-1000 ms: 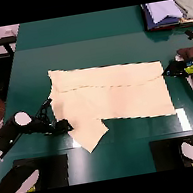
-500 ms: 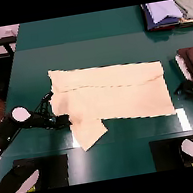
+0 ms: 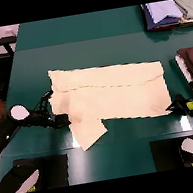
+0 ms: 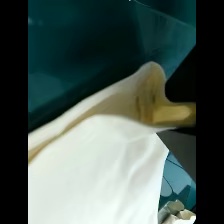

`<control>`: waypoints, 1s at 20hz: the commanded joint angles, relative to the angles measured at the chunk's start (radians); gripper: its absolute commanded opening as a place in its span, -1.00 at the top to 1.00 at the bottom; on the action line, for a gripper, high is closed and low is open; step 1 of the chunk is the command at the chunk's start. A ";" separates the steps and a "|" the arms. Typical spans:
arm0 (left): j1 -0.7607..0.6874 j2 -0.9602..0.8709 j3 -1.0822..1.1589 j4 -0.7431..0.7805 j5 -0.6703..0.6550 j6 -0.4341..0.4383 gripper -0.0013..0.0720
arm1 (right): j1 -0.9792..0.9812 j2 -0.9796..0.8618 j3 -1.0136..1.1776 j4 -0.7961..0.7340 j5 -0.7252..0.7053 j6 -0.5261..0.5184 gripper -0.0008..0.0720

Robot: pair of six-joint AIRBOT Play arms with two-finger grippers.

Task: Fold the shirts.

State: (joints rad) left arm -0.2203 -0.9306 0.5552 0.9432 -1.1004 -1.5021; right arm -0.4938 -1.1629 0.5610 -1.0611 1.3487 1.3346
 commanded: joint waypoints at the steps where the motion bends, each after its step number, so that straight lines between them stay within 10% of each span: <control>1: 0.000 0.002 0.028 0.056 -0.066 0.008 0.90 | 0.090 -0.001 0.037 0.038 -0.037 -0.012 0.82; 11: 0.000 0.314 0.074 0.185 -0.461 -0.122 0.90 | 0.130 0.379 0.156 -0.204 0.216 0.001 0.94; 20: 0.003 0.046 0.360 0.388 -0.150 -0.005 0.89 | 0.389 0.127 0.397 -0.203 0.049 0.099 0.93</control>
State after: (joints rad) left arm -0.2188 -0.7757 0.8288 1.2461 -1.3613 -1.5555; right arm -0.1814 -0.9169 0.8379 -1.2606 1.4582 1.4086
